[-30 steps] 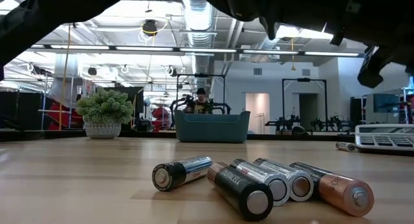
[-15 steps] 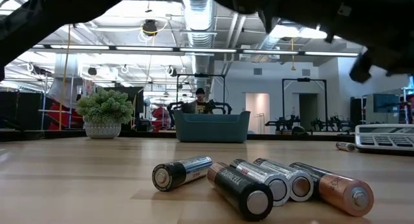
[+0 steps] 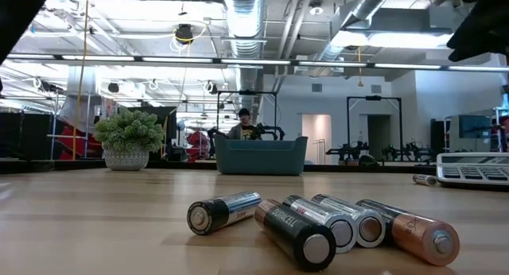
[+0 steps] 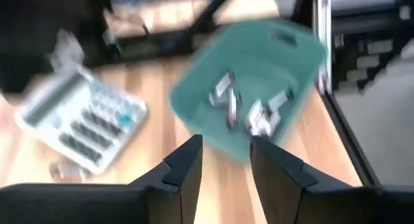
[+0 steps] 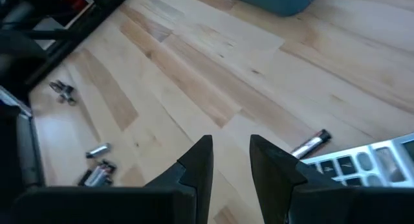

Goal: Sort batteries
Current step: Put the black battery into the blue bin

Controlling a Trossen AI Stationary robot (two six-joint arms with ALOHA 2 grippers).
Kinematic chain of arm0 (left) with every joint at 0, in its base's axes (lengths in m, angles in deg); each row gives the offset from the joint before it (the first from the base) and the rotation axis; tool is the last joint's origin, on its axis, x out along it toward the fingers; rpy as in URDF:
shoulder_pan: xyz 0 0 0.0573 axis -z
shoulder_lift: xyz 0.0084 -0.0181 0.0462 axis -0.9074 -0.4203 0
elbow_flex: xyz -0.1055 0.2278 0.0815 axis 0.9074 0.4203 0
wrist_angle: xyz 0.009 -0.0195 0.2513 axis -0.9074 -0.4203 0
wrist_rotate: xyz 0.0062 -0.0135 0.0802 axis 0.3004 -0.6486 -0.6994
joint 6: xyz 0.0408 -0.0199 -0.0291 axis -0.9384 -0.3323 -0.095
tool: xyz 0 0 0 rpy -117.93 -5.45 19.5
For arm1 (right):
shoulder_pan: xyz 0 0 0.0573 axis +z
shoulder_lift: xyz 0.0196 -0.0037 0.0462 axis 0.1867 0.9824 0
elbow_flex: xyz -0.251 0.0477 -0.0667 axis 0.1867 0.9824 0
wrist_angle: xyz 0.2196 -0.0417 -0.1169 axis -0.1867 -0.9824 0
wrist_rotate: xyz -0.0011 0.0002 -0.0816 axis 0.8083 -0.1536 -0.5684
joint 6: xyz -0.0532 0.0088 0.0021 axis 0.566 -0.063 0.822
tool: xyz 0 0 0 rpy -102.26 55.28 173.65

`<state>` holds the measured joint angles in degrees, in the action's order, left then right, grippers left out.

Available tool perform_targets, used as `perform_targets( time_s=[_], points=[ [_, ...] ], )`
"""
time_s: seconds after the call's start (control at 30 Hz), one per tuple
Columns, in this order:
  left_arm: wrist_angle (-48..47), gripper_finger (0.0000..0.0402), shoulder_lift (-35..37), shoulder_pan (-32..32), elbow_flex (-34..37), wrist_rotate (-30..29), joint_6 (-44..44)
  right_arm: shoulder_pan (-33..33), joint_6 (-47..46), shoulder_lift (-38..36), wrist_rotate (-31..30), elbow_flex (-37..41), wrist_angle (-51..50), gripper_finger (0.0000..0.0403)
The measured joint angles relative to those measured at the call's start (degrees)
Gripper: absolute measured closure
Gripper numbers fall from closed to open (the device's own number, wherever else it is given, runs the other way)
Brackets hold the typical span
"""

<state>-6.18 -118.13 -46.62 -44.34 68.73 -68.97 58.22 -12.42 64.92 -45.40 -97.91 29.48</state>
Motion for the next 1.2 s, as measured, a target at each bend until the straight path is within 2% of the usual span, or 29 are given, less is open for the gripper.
perform_targets(
  time_s=[0.1, 0.23, 0.3, 0.53, 0.7, 0.8, 0.97, 1.07, 1.2],
  points=[
    [-5.35, 0.0285, 1.09, 0.59, 2.88, -0.57, 3.82, -0.01, -0.01, 0.41, -0.02, 0.00, 1.21, 0.0285],
    [-6.21, 0.0289, 5.60, 0.79, 10.70, -0.06, 8.26, -1.18, -0.08, 2.00, -0.02, 0.00, 3.88, 0.0285],
    [-4.80, 0.0290, 10.21, 1.44, 17.17, 0.06, 10.42, -2.50, -0.07, 3.35, -0.02, 0.00, 6.00, 0.0285],
    [7.02, 0.0290, 28.95, 4.93, 47.69, -3.42, 20.95, -8.24, 0.02, 10.00, -0.02, 0.00, 14.97, 0.0285],
    [3.46, 0.0290, 40.74, 8.13, 62.13, -3.75, 29.18, -12.07, 0.07, 14.00, -0.03, 0.00, 21.56, 0.0285],
    [-3.01, 0.0290, 47.33, 10.99, 67.57, -3.73, 33.32, -14.01, 1.14, 15.60, -0.02, 0.00, 25.16, 0.0285],
    [-16.06, 0.0290, 56.40, 16.80, 74.33, -3.06, 43.69, -16.88, 8.54, 17.07, 0.00, 0.02, 34.47, 0.0285],
    [-16.82, 0.0290, 59.83, 20.85, 78.65, -0.59, 50.35, -18.46, 12.77, 17.69, 0.00, 0.02, 40.00, 0.0285],
    [-14.98, 0.0290, 60.43, 26.51, 83.68, 2.47, 57.65, -20.48, 16.20, 17.59, 0.00, 0.02, 44.39, 0.0285]
  ],
)
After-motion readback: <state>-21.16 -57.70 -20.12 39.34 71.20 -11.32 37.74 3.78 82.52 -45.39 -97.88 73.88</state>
